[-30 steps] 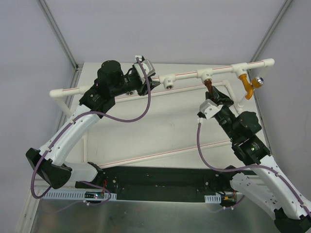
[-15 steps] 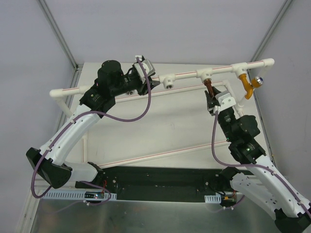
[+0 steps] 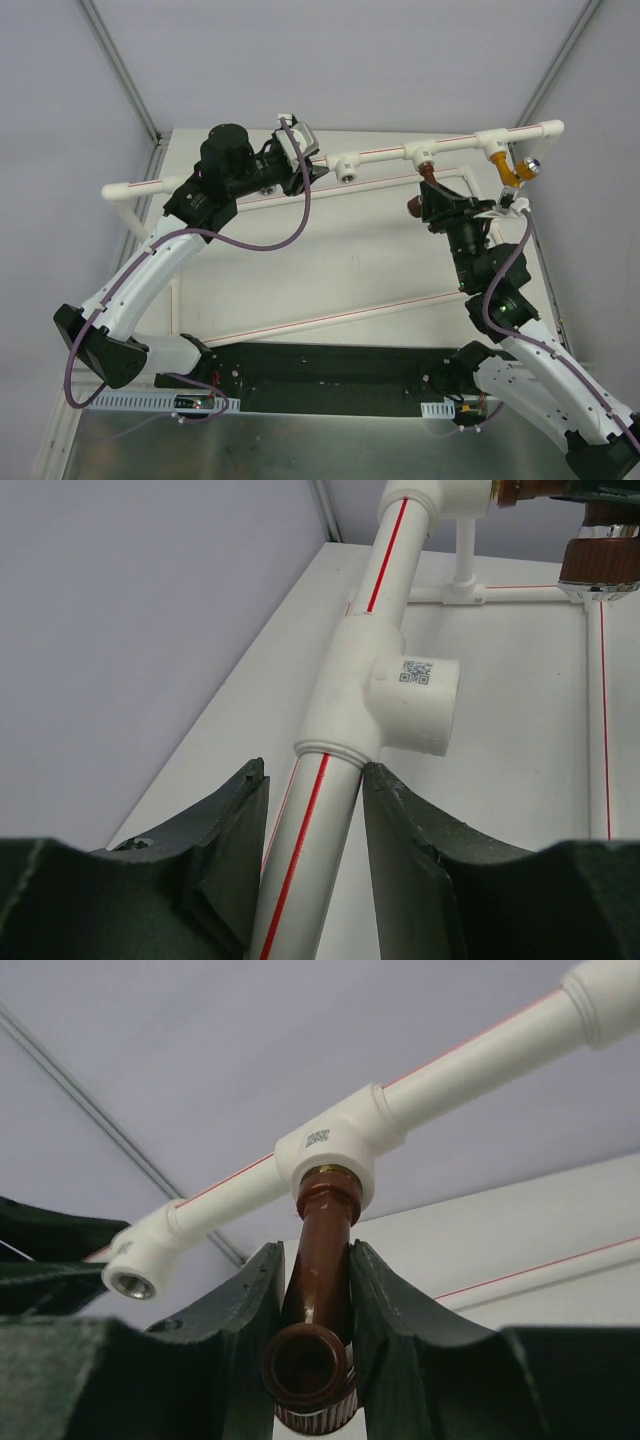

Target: Install the water faucets

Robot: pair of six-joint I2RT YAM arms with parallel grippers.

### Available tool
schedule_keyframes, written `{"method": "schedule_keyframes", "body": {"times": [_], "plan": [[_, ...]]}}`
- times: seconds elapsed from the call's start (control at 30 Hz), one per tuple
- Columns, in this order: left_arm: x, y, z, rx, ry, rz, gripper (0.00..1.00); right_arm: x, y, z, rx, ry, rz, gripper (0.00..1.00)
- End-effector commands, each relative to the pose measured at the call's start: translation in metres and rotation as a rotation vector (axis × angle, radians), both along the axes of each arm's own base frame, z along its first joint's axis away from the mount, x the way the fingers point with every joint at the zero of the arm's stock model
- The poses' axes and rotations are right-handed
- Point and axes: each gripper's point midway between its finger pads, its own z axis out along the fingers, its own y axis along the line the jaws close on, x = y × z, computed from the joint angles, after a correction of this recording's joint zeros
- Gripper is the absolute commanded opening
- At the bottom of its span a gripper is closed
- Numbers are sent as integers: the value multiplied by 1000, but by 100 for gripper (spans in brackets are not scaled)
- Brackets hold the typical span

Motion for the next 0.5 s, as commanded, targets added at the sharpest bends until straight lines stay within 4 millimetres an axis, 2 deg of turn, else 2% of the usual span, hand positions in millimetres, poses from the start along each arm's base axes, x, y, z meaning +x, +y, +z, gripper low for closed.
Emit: {"method": "schedule_keyframes", "body": {"times": [0.0, 0.27, 0.47], "plan": [[-60, 39, -157, 318, 623, 66, 0, 12, 3, -69, 307, 333, -40, 0], [-60, 38, -157, 316, 624, 66, 0, 15, 9, -85, 834, 518, -47, 0], [-60, 38, -157, 316, 626, 67, 0, 14, 12, -81, 1203, 563, 19, 0]]}}
